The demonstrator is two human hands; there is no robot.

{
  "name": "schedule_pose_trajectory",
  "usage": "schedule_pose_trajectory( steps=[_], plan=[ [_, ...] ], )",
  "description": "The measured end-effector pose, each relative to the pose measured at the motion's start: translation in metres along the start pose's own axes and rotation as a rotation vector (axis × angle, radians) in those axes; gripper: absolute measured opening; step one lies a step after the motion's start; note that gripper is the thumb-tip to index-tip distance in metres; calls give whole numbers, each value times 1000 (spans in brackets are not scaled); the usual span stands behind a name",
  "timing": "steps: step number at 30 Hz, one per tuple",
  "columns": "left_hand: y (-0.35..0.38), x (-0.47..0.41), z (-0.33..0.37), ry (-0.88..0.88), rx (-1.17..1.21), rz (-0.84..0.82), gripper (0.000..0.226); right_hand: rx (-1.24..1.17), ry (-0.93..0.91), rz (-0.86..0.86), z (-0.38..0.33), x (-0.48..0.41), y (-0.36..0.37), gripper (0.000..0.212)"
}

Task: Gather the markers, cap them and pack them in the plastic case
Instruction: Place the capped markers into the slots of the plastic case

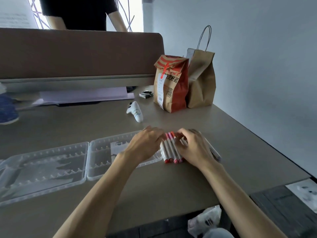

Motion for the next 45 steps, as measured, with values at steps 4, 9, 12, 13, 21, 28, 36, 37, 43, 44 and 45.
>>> schedule_pose_trajectory(
  steps=[4,9,12,13,21,28,36,37,43,44,45],
  plan=[
    [5,2,-2,6,25,23,17,-45,-86,-63,-7,1,1,19],
    [6,3,-4,-44,61,35,16,-33,-74,-145,-20,2,6,21],
    [5,3,-5,-35,40,46,11,-4,-29,-172,-25,0,7,13],
    [6,4,-5,-21,29,56,10,21,-14,-179,-25,-1,6,12],
    [11,3,-6,18,-46,67,19,175,53,-162,-32,-5,-3,35],
    [7,2,-10,-100,1,130,20,333,48,-163,-34,-9,-6,35],
    [10,-16,13,-160,-412,-53,25,73,334,-125,-25,-10,-21,59],
    [12,-18,13,-182,-426,-90,26,-2,377,-95,-18,-10,-24,56],
    [12,-29,19,-316,-359,-249,41,-404,530,125,-5,2,-44,26],
    [12,-29,18,-336,-298,-237,47,-425,531,142,-6,5,-45,23],
    [11,-28,17,-357,-209,-219,48,-452,531,154,-8,7,-46,21]
  ],
)
Point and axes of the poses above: each hand's wrist, its own x-axis away from the middle knuckle, its own y-axis out of the palm, z = x × y, the point moved 3 cm from there along -x, towards the middle knuckle, and after that the axes turned 15 degrees about z, right-handed, at the moved point
